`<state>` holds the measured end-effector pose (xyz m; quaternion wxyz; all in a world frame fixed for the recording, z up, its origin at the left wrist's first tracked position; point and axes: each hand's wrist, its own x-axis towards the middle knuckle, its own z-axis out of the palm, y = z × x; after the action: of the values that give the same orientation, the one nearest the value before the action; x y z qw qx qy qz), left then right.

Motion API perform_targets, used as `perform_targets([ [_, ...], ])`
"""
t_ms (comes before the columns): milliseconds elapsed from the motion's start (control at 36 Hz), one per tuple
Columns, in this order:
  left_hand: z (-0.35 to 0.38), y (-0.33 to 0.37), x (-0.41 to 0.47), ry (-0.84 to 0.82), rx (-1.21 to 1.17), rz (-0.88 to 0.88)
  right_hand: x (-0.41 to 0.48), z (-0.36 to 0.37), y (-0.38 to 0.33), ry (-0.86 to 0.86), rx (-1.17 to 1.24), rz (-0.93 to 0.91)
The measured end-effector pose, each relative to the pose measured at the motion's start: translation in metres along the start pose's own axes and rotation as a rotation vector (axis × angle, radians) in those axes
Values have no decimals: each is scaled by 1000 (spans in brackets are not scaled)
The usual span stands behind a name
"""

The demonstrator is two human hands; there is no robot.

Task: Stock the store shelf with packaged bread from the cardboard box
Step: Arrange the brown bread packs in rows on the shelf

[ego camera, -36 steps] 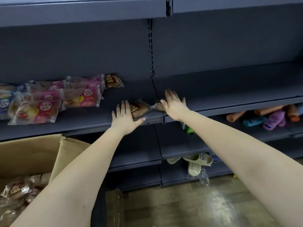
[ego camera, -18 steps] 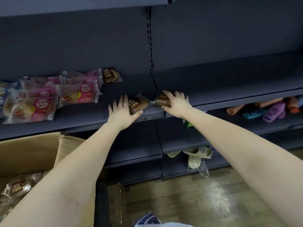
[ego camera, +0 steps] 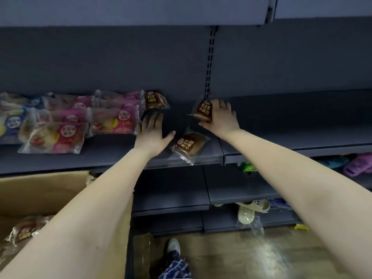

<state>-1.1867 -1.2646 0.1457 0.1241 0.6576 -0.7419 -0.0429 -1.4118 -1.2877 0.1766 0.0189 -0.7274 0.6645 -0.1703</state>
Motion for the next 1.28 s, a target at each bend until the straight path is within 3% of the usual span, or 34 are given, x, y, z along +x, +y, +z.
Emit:
perform_targets([
  [444,-3,-76,49,51,118,-160,81,70,-96,-47,-78,-257],
  [667,10,-88,45,198,127,-116,103,94,-120,-55,-100,-268],
  [861,15,-94,45,288,73,-114,103,114,-133,-155,1,-171],
  [1278,17,-95,45,285,58,-126,103,118,-139,-210,25,-93],
])
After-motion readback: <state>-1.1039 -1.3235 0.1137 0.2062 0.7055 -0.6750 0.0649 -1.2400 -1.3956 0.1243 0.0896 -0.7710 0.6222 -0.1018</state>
